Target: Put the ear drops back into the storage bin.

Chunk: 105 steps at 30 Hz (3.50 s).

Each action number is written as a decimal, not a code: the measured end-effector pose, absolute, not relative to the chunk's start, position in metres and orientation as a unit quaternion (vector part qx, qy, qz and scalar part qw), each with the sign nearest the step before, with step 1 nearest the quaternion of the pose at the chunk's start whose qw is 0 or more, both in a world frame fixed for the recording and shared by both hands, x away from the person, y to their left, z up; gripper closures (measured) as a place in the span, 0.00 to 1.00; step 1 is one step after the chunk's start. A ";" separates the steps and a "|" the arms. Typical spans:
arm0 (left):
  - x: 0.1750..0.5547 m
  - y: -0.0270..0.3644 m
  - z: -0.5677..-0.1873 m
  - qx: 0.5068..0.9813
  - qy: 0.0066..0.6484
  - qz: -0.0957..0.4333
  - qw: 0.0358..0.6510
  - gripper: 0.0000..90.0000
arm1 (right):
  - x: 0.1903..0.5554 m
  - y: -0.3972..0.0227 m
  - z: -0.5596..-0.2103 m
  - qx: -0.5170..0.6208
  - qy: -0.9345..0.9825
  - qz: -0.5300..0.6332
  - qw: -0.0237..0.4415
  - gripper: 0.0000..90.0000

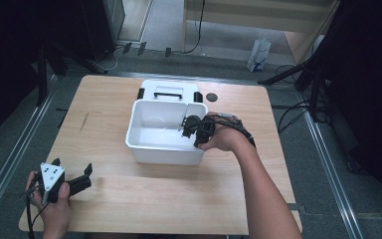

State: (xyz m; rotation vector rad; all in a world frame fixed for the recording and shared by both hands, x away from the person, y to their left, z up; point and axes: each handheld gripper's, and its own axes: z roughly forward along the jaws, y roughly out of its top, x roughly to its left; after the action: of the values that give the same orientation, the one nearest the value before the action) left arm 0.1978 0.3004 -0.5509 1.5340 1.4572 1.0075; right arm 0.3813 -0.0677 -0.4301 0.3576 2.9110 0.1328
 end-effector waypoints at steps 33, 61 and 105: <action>0.198 0.300 -0.551 0.605 0.571 0.398 0.387 0.02 | 0.381 -0.081 -0.388 0.192 0.968 0.113 0.118 0.41; 0.198 0.299 -0.551 0.606 0.570 0.398 0.386 0.02 | 0.344 -0.141 -0.382 0.262 0.942 0.128 0.164 0.00; 0.198 0.299 -0.551 0.609 0.568 0.397 0.385 0.02 | 0.287 -0.253 -0.492 0.383 0.896 0.149 0.166 0.00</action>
State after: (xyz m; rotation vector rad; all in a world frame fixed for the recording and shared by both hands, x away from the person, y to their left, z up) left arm 0.1980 0.2994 -0.5509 1.5510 1.4473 1.0114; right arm 0.2869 -0.2528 -0.4917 1.0911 2.5519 0.4256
